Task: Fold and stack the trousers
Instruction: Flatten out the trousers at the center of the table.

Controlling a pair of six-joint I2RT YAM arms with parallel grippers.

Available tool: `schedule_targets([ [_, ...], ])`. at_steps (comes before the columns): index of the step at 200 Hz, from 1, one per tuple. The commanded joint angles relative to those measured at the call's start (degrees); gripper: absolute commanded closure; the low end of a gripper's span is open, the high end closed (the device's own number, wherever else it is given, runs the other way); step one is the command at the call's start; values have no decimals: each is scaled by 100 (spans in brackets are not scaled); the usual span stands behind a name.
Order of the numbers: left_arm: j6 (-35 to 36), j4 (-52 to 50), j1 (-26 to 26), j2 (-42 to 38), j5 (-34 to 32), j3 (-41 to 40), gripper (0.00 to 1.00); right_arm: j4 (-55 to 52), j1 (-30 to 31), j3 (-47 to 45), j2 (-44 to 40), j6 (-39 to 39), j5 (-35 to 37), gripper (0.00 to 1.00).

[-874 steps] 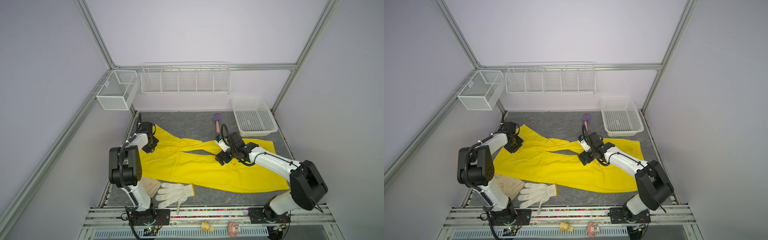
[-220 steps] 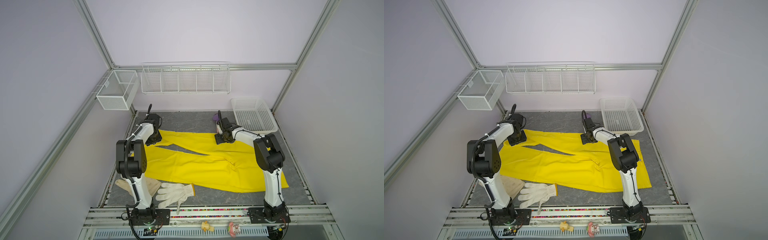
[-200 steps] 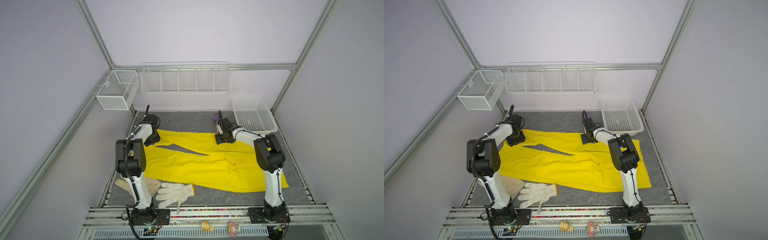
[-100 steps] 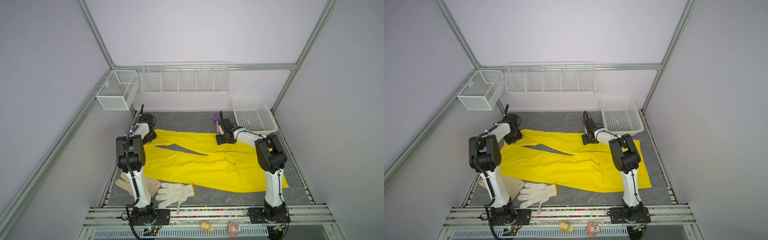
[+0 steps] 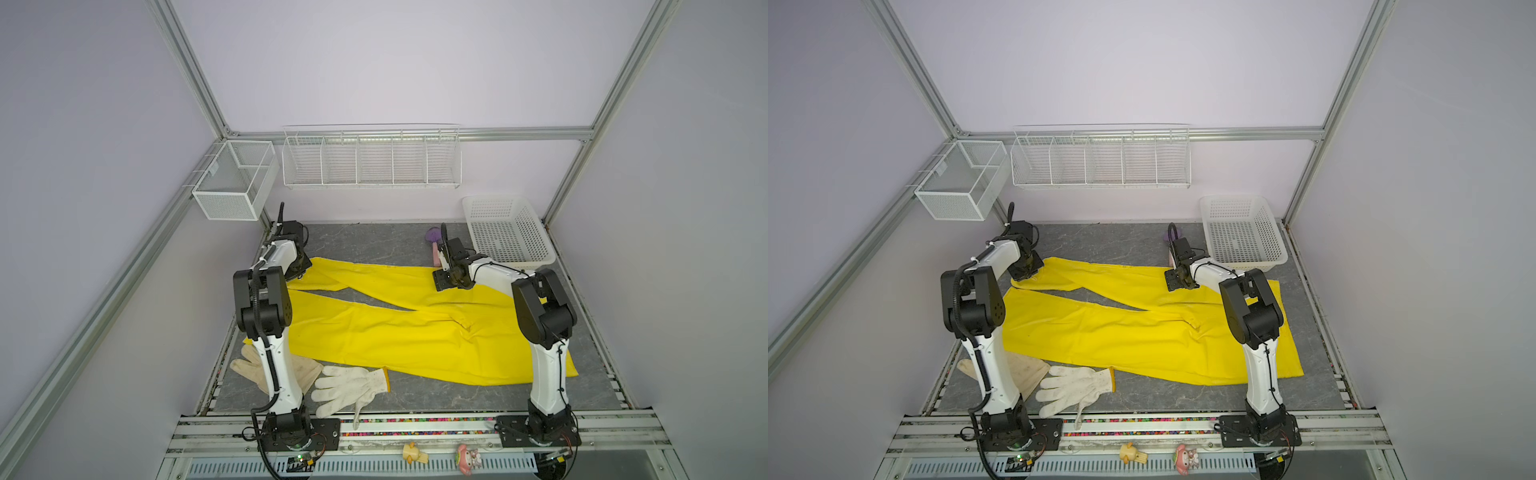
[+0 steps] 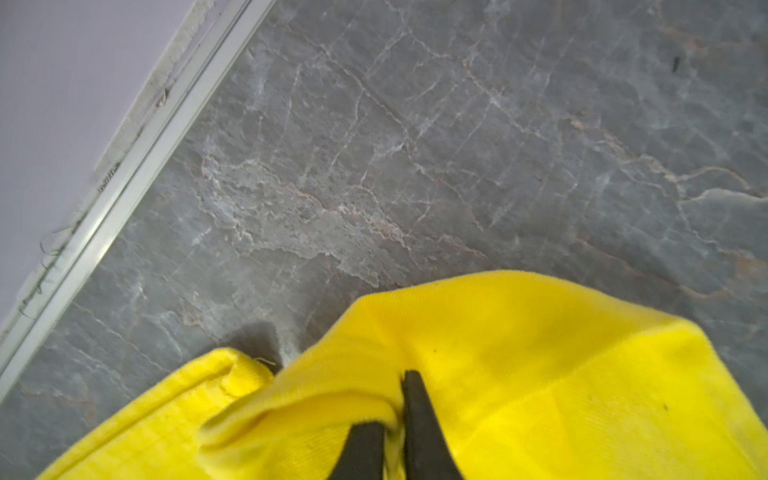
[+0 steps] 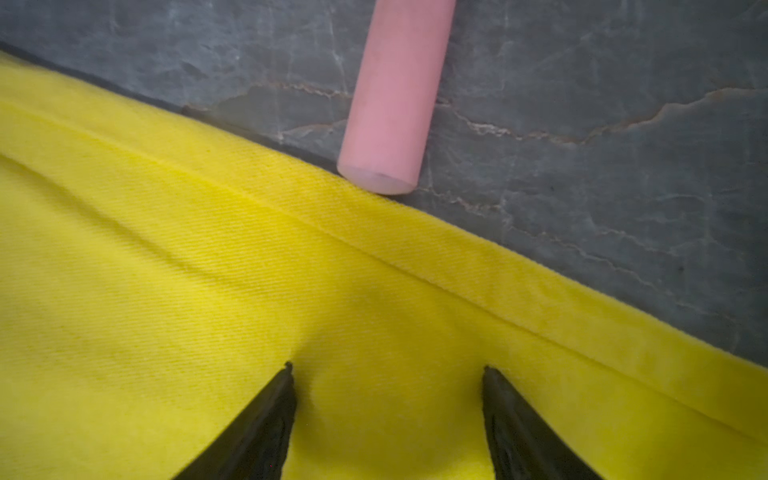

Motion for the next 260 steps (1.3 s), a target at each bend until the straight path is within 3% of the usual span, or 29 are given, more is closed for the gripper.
schedule_targets([
  [1, 46, -289, 27, 43, -21, 407, 100, -308, -67, -196, -98, -74, -9, 28],
  [36, -185, -749, 18, -468, -116, 269, 100, -327, -86, -212, -188, -105, 52, 28],
  [98, -1468, -1189, 9, -2398, -484, -688, 100, -422, -142, -237, -186, -100, 436, 28],
  [147, -1310, -844, 9, -3168, -628, -886, 100, -389, -160, -274, -217, -109, 383, 28],
  [179, -1152, -1022, 9, -2315, -667, -441, 100, -397, -157, -264, -223, -98, 352, 28],
  [228, -402, -891, -326, -1229, -1866, 571, 100, -405, -155, -372, -278, -138, 445, 27],
  [260, -621, -1184, -377, -404, -1684, 1059, 100, -409, -156, -276, -235, -135, 430, 27],
])
